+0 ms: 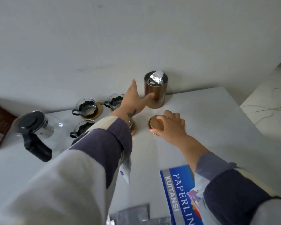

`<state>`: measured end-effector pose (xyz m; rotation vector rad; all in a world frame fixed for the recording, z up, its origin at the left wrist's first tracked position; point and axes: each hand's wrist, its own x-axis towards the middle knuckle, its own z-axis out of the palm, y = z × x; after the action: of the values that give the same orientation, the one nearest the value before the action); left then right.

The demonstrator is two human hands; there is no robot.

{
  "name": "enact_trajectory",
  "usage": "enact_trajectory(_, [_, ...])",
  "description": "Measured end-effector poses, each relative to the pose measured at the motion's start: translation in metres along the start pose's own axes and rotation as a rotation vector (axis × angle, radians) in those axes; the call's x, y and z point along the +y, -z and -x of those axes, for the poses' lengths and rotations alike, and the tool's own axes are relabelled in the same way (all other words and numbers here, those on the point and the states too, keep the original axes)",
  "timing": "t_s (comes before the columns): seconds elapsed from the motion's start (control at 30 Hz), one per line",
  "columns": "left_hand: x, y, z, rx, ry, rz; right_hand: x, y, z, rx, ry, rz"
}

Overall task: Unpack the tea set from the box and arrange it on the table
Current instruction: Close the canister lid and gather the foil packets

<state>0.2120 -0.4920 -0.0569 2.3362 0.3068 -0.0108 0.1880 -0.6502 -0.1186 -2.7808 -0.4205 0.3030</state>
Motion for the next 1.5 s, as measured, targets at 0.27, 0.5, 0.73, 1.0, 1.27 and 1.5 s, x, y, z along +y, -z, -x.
enact_trajectory(0.27, [-0.052, 0.047, 0.137, -0.179, -0.067, -0.208, -0.037, 0.002, 0.087, -0.177, -0.006, -0.045])
enact_trajectory(0.5, [-0.113, 0.043, 0.232, -0.371, 0.018, -0.367, -0.072, -0.025, 0.187, -0.481, -0.001, 0.05])
enact_trajectory(0.73, [-0.157, 0.045, 0.326, -0.444, 0.133, -0.568, -0.067, -0.049, 0.25, -0.435, 0.084, 0.401])
enact_trajectory(1.0, [-0.2, 0.025, 0.383, -0.309, 0.258, -0.497, -0.093, -0.099, 0.281, -0.218, 0.046, 0.102])
enact_trajectory(1.27, [-0.213, 0.033, 0.39, -0.117, 0.189, -0.423, -0.142, -0.121, 0.292, -0.04, 0.042, -0.08])
enact_trajectory(1.5, [-0.273, 0.102, 0.414, 0.079, 0.416, -0.478, -0.166, -0.125, 0.307, -0.173, -0.366, -0.099])
